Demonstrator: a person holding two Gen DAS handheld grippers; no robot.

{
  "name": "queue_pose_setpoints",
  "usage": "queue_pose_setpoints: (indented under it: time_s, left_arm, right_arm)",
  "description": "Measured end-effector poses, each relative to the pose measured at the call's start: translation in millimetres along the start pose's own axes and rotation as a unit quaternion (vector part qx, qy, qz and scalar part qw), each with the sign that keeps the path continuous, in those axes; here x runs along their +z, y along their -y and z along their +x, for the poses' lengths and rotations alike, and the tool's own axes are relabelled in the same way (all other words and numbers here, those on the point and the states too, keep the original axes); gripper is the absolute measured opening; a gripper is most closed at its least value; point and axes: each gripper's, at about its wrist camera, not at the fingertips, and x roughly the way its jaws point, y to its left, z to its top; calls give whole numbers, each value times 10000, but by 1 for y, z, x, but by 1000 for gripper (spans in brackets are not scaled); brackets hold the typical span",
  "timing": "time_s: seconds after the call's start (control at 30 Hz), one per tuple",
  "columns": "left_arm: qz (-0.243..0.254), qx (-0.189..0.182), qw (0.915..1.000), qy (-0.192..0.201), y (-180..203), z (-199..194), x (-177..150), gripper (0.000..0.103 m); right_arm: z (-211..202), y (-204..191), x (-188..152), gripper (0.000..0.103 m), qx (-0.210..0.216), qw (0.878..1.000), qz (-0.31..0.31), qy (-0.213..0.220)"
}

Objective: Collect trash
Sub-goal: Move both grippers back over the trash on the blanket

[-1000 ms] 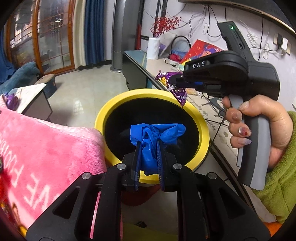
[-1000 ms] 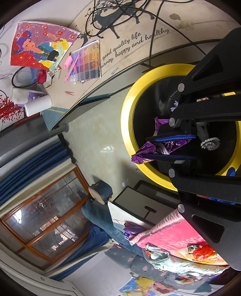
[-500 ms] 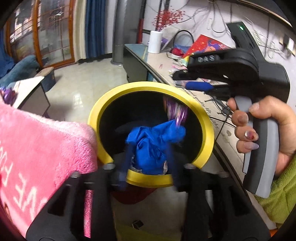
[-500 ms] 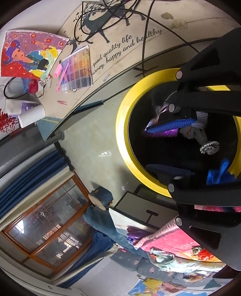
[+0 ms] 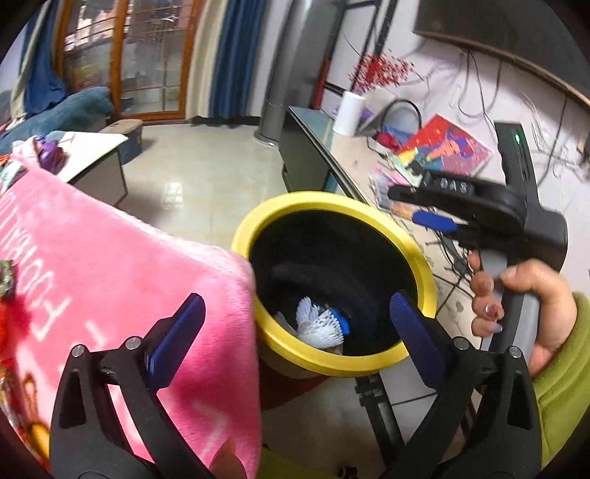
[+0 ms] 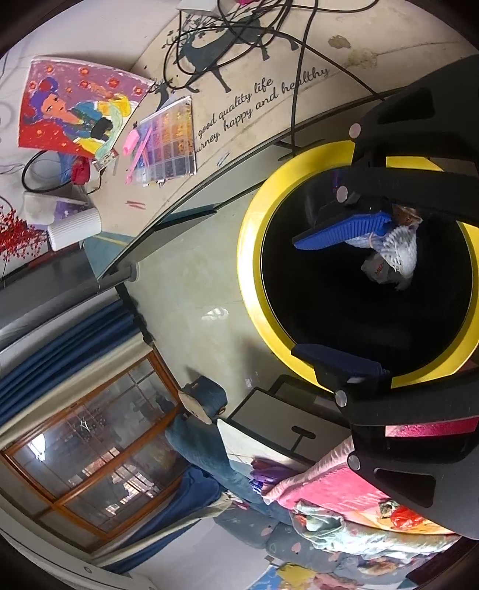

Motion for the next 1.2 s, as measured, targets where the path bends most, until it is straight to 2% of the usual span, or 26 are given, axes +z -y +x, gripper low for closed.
queue_pose_setpoints:
  time_s: [0.47, 0.7, 1.2]
  left_arm:
    - [-535, 488, 9956, 588, -41, -49, 2, 92]
    - [-860, 618, 9913, 780, -64, -74, -3, 92]
    - [-1130, 1149, 9786, 1277, -100, -123, -9, 92]
  right_arm:
    - [-13, -59, -19, 54, 361, 9964, -757, -98]
    - [-26, -97, -36, 57, 696, 9895, -1253, -168]
    - [-48, -158, -75, 60, 1186, 9717, -2030, -232]
